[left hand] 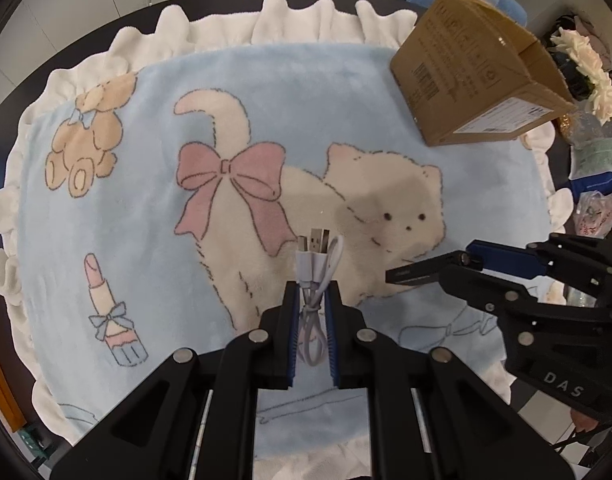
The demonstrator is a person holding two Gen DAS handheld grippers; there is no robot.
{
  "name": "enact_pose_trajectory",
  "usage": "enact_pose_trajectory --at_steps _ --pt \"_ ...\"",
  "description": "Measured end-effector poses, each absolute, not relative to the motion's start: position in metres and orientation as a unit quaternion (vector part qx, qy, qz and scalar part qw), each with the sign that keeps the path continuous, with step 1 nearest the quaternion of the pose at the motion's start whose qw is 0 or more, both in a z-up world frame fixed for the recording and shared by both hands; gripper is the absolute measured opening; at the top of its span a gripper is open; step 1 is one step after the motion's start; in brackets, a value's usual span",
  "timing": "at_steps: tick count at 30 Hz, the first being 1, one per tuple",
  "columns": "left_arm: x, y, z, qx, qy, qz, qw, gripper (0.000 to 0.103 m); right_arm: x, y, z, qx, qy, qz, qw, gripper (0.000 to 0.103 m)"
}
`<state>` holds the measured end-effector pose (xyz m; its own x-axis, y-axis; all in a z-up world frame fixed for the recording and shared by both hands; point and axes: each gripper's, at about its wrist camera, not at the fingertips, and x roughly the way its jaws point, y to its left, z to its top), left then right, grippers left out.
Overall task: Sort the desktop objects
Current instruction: 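Lift the cable and power bank and carry both over the cardboard box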
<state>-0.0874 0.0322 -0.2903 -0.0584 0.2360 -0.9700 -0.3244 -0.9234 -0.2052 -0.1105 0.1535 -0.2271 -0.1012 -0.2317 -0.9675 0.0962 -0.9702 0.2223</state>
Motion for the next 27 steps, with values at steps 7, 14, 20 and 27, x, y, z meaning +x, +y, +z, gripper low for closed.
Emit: enact_pose_trajectory --at_steps 7,14,20,27 --pt "-0.127 0.0 -0.218 -0.651 0.011 0.737 0.182 0.012 -0.111 0.153 -0.209 0.654 -0.049 -0.747 0.109 0.01" --pt "-0.129 0.002 -0.219 -0.652 -0.001 0.738 0.176 0.012 -0.108 0.148 -0.209 0.655 -0.047 -0.745 0.116 0.01" --pt "-0.129 0.003 -0.212 -0.65 -0.008 0.739 0.176 0.012 -0.108 0.146 -0.201 0.652 -0.045 -0.747 0.12 0.01" --pt "-0.143 0.009 -0.184 -0.641 -0.014 0.748 0.172 0.012 -0.115 0.15 -0.176 0.638 -0.049 -0.76 0.119 0.01"
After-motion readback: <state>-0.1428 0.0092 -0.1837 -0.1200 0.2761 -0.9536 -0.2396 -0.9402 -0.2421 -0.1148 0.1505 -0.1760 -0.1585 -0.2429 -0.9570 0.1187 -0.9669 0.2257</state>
